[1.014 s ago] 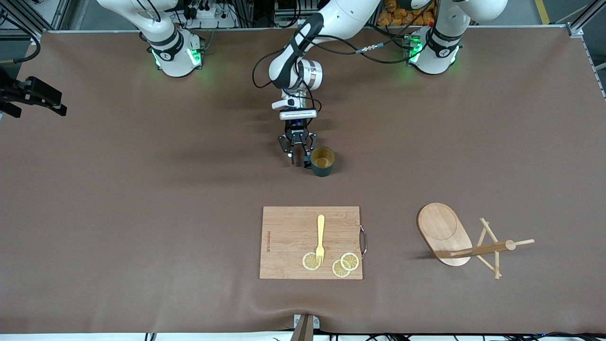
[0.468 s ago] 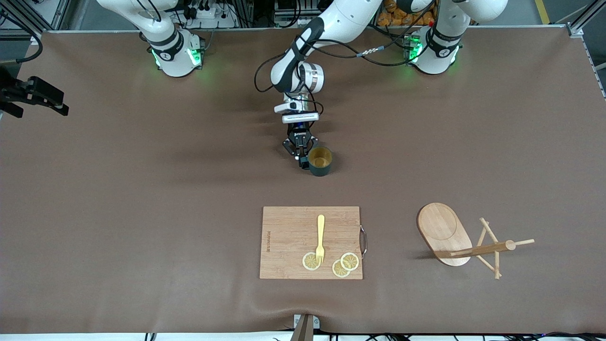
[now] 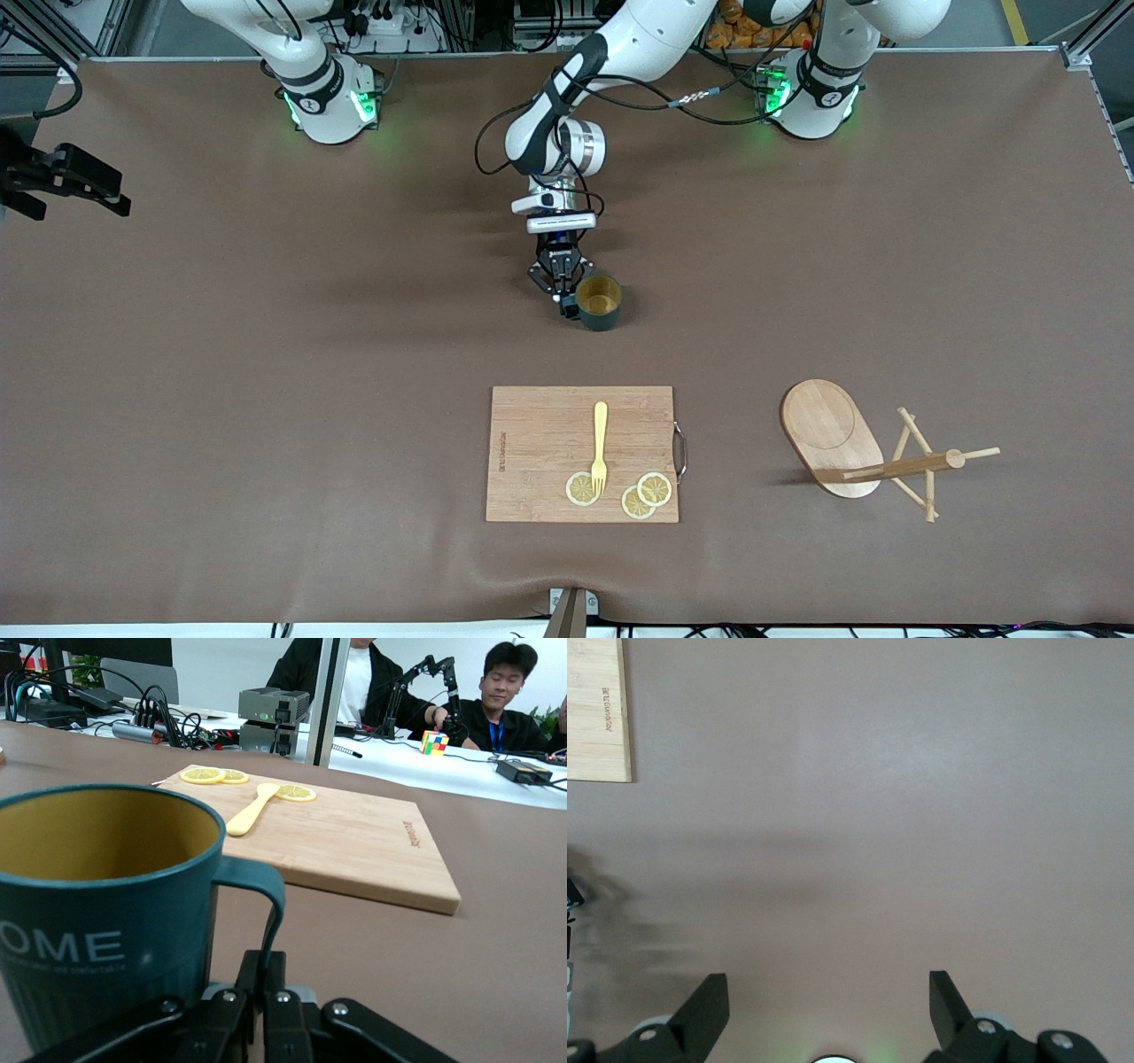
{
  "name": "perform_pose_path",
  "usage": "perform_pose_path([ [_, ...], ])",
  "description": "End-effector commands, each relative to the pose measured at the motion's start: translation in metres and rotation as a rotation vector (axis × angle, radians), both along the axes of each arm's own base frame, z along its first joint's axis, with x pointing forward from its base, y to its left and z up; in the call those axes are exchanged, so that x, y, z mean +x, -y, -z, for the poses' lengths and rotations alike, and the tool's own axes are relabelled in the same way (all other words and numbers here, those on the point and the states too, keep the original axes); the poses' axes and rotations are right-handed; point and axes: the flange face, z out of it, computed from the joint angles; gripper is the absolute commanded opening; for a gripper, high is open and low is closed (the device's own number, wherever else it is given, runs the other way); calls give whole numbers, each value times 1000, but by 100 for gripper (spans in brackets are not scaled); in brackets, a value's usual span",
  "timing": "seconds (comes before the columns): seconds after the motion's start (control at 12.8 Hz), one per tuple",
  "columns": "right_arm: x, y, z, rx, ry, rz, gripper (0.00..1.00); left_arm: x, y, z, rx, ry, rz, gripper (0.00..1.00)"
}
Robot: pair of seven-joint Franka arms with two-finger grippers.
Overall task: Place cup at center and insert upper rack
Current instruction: 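Lift the mug with the left gripper toward the wooden stand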
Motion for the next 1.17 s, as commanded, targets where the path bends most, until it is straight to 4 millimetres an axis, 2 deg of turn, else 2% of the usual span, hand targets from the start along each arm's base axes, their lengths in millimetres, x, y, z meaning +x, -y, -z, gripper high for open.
perform_pose_path([
  [0.0, -2, -1, -3, -18, 2, -1, 100, 5, 19, -25, -58, -29, -44, 0],
  [0.31, -2, 1, -3, -18, 4, 2, 100, 10, 55, -75, -165, -149, -180, 0],
  [0.47, -2, -2, -3, -18, 2, -3, 100, 10, 59, -100, -185, -231, -245, 0],
  [0.7, -2, -2, -3, -18, 2, -3, 100, 20, 61, -142, -230, -353, -334, 0],
  [1.09, -2, -2, -3, -18, 4, -3, 100, 54, 44, -210, -353, -529, -464, 0],
])
